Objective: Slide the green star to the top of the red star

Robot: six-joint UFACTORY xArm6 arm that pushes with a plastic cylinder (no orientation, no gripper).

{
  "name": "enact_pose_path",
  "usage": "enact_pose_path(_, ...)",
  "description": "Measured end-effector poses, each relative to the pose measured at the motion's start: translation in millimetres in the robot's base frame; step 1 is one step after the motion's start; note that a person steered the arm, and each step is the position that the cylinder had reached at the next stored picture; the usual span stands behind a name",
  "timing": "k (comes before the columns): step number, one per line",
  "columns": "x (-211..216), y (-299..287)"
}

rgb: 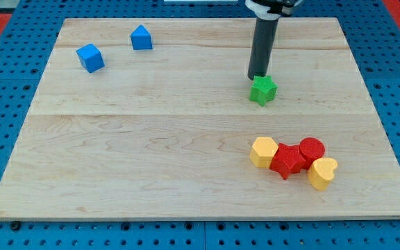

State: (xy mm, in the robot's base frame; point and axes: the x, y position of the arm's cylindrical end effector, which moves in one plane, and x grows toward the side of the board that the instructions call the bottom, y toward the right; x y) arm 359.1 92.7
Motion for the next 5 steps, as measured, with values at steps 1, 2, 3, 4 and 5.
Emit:
enact_pose_path(1,14.4,-1.3)
enact_pose_path(2,42.3,1.4)
enact_pose_path(3,77.0,14.7)
enact_pose_path(4,100.3,27.0)
enact_pose_path(5,53.0,40.5)
